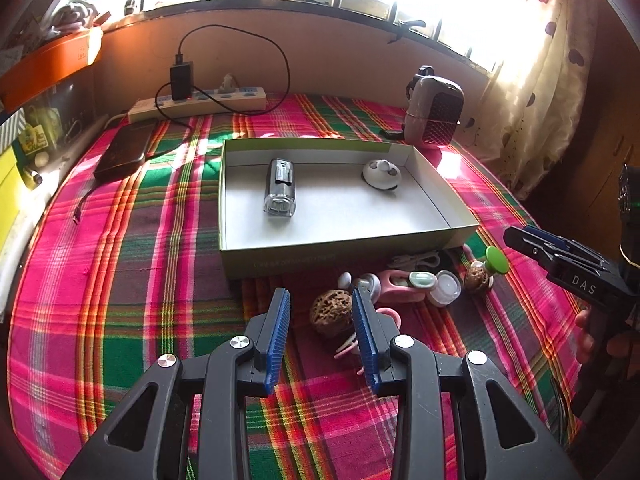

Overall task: Organize objects
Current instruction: 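Withdraw both grippers from the tray toward the pink clip and green mushroom toy, then grasp the pink curved clip with the left gripper while the right grasps the green mushroom toy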

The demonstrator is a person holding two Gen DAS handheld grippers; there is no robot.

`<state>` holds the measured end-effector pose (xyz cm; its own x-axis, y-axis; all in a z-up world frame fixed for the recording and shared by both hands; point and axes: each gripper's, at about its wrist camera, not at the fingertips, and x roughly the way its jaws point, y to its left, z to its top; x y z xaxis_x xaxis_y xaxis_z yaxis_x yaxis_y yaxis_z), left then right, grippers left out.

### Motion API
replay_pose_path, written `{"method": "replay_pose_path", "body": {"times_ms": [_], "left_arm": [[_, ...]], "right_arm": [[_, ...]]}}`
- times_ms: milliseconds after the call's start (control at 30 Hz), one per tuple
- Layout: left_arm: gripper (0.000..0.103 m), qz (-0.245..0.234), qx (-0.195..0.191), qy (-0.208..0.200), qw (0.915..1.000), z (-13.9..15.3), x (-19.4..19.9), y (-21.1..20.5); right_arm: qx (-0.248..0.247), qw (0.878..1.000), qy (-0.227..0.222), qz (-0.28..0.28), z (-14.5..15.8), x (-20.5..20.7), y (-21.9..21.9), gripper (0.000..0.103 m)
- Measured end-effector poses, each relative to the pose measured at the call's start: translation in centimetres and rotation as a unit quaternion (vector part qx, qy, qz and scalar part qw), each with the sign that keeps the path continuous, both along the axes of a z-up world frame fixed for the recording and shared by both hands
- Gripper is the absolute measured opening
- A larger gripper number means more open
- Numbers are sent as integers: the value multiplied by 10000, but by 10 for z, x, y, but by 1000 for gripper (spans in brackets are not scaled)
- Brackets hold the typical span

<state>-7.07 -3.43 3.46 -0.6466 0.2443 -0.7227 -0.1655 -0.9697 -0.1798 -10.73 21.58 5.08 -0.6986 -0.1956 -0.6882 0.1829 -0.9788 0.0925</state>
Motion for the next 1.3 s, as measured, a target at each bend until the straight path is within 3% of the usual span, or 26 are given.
{"method": "replay_pose_path", "body": {"times_ms": [733,867,1300], "left_arm": [[34,-708,6,-270,9971,-21,12,34],[34,-634,-196,-338,9972,-26,8,39],[34,-558,-270,-351,9975,-30,-3,45]], "right_arm": [[-29,9999,-138,89,-14,12,1,55],[-19,9998,-172,126,-16,12,-1,55],[15,9996,-263,136,-25,4,-7,55]]}}
